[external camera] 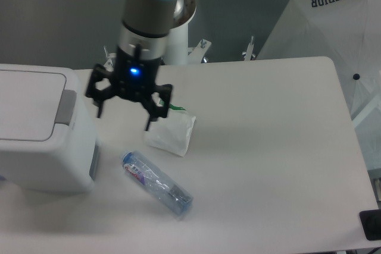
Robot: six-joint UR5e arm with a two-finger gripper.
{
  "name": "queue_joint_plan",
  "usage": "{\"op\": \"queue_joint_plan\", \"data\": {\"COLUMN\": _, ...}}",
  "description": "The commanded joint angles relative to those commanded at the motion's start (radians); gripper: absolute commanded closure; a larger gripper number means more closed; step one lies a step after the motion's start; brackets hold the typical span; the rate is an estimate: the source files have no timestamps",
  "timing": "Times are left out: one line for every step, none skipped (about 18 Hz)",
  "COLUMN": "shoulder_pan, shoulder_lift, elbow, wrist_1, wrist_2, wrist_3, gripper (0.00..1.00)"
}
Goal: Open the trash can
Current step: 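Move the open gripper over to the lid of the white trash can, then lower the gripper onto the lid edge and push the lid open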
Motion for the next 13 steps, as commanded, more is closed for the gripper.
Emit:
{"op": "queue_joint_plan", "data": {"shoulder_pan": -0.006, "shoulder_lift": 0.002, "elbow": -0.006, "wrist_1": 0.000, "wrist_2": 0.002, "wrist_3": 0.000, "gripper": 0.00}}
{"op": "queue_joint_plan", "data": {"shoulder_pan": -0.006, "shoulder_lift": 0.002, "elbow": -0.011, "wrist_1": 0.002, "wrist_2": 0.002, "wrist_3": 0.000, "gripper": 0.00}}
{"op": "queue_joint_plan", "data": {"shoulder_pan": -0.006, "shoulder_lift": 0.000, "elbow": -0.012, "wrist_1": 0.002, "wrist_2": 0.003, "wrist_3": 0.000, "gripper": 0.00}}
{"op": "queue_joint_plan", "data": {"shoulder_pan": -0.008, "shoulder_lift": -0.002, "elbow": -0.014, "wrist_1": 0.002, "wrist_2": 0.003, "wrist_3": 0.000, "gripper": 0.00}}
{"op": "queue_joint_plan", "data": {"shoulder_pan": -0.008, "shoulder_lift": -0.002, "elbow": -0.020, "wrist_1": 0.002, "wrist_2": 0.003, "wrist_3": 0.000, "gripper": 0.00}}
{"op": "queue_joint_plan", "data": {"shoulder_pan": -0.008, "shoulder_lift": 0.000, "elbow": -0.026, "wrist_1": 0.002, "wrist_2": 0.005, "wrist_3": 0.002, "gripper": 0.00}}
{"op": "queue_joint_plan", "data": {"shoulder_pan": -0.008, "shoulder_lift": 0.000, "elbow": -0.032, "wrist_1": 0.002, "wrist_2": 0.005, "wrist_3": 0.000, "gripper": 0.00}}
{"op": "queue_joint_plan", "data": {"shoulder_pan": -0.008, "shoulder_lift": 0.002, "elbow": -0.038, "wrist_1": 0.003, "wrist_2": 0.005, "wrist_3": 0.002, "gripper": 0.00}}
{"op": "queue_joint_plan", "data": {"shoulder_pan": -0.008, "shoulder_lift": 0.002, "elbow": -0.040, "wrist_1": 0.003, "wrist_2": 0.005, "wrist_3": 0.002, "gripper": 0.00}}
{"op": "queue_joint_plan", "data": {"shoulder_pan": -0.008, "shoulder_lift": 0.000, "elbow": -0.041, "wrist_1": 0.003, "wrist_2": 0.005, "wrist_3": 0.000, "gripper": 0.00}}
{"op": "queue_joint_plan", "data": {"shoulder_pan": -0.009, "shoulder_lift": 0.000, "elbow": -0.041, "wrist_1": 0.003, "wrist_2": 0.005, "wrist_3": 0.000, "gripper": 0.00}}
{"op": "queue_joint_plan", "data": {"shoulder_pan": -0.008, "shoulder_lift": 0.000, "elbow": -0.041, "wrist_1": 0.003, "wrist_2": 0.005, "wrist_3": 0.000, "gripper": 0.00}}
{"op": "queue_joint_plan", "data": {"shoulder_pan": -0.009, "shoulder_lift": 0.000, "elbow": -0.041, "wrist_1": 0.003, "wrist_2": 0.005, "wrist_3": 0.000, "gripper": 0.00}}
